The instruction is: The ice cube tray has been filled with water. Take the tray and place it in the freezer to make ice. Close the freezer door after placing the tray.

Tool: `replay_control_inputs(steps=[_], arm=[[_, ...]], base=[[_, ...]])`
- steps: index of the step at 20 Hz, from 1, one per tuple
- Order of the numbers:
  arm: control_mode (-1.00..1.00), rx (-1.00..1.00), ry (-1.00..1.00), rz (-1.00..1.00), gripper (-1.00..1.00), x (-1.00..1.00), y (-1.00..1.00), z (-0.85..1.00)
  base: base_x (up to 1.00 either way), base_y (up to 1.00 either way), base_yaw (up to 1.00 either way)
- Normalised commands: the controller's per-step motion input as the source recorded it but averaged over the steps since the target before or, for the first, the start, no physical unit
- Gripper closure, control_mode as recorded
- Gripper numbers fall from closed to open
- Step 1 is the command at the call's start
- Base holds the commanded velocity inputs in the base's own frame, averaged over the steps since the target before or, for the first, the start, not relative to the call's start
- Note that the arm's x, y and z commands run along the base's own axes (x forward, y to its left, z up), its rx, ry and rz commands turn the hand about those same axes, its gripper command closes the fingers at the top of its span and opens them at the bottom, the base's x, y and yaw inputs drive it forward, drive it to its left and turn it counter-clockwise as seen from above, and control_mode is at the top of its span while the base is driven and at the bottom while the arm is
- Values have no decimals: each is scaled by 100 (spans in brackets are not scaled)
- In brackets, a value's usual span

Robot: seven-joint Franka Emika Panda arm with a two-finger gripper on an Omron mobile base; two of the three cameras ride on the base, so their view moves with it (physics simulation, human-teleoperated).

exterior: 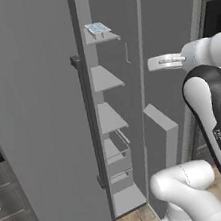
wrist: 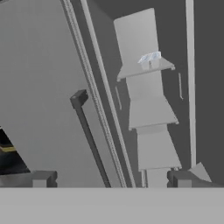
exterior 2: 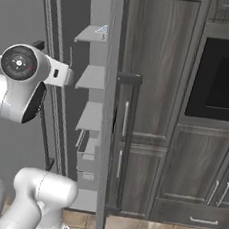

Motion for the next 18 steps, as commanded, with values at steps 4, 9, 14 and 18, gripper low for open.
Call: replay_control_inputs(steps=[4, 9, 14, 18], arm=[[100, 0, 0, 0, -100, 0, 0, 0], [-100, -2, -3, 0, -100, 0, 4, 0], [-100, -1, -1, 0, -100, 2, 2, 0], [-100, 0, 0, 0, -100, 0, 0, 0]], base=[[-34, -22, 11], [-30, 13, 1], [0, 0, 0], [0, 0, 0]])
